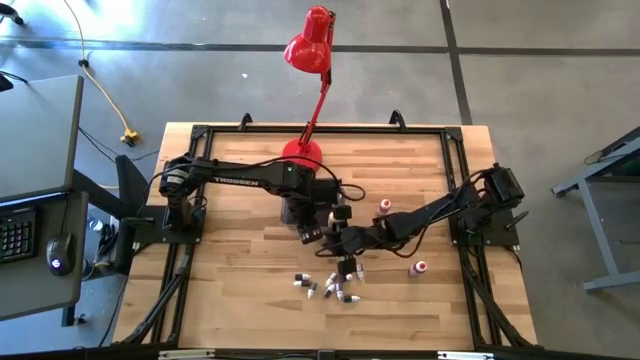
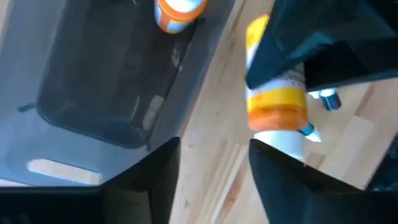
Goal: Pick & Place food coloring
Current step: Adjust the large yellow food coloring bottle in the black bin
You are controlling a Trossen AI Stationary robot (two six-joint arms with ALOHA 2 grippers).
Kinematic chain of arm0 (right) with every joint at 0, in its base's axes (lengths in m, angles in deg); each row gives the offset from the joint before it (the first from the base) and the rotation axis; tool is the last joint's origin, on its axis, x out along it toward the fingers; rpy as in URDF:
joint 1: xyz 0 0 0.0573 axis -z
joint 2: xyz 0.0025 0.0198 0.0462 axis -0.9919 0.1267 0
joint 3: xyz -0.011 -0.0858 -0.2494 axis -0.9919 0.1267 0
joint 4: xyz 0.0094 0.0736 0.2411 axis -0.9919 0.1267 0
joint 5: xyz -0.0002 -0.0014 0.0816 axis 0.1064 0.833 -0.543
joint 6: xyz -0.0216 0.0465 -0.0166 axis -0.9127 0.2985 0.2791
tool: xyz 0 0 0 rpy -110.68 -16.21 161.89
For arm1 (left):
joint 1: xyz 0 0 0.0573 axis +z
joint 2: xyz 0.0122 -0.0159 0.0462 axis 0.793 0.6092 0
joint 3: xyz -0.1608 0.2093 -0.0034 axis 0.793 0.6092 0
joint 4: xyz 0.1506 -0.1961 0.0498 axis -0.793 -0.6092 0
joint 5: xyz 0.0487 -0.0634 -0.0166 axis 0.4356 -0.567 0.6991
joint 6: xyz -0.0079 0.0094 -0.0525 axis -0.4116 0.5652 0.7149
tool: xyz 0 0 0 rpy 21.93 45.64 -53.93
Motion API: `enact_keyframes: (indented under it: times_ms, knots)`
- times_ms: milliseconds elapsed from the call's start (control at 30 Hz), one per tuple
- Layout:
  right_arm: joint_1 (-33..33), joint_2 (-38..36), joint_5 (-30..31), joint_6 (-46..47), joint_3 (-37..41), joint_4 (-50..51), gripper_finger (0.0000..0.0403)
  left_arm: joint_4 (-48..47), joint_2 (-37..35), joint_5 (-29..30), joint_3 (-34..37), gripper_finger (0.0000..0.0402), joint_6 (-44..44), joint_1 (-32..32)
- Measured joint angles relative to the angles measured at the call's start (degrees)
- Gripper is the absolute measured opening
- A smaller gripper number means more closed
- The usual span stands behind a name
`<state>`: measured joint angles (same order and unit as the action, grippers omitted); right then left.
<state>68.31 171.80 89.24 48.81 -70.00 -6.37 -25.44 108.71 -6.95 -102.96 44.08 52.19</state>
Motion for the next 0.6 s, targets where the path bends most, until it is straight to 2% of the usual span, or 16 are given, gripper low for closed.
enact_keyframes:
  times_ms: [167, 433, 500, 600]
  knots:
    - [0.19, -0.01, 0.83, 0.48, 0.00, 1.23, 0.0119, 0.20, -0.02, -0.10, 0.00, 0.0226, -1.37, -0.11]
    - [0.15, -2.15, 3.54, 1.76, 0.00, 2.68, 0.0119, -3.30, -2.60, 0.16, -0.96, 0.0232, 0.37, -0.07]
    - [0.17, -3.41, 3.90, 2.00, -0.02, 2.10, 0.0119, -7.67, -3.81, 3.30, -3.09, 0.0232, 0.38, -0.13]
    - [0.31, -5.69, 4.58, 2.42, -0.09, 0.75, 0.0119, -12.66, -7.08, 11.60, -6.18, 0.0232, 1.29, -1.19]
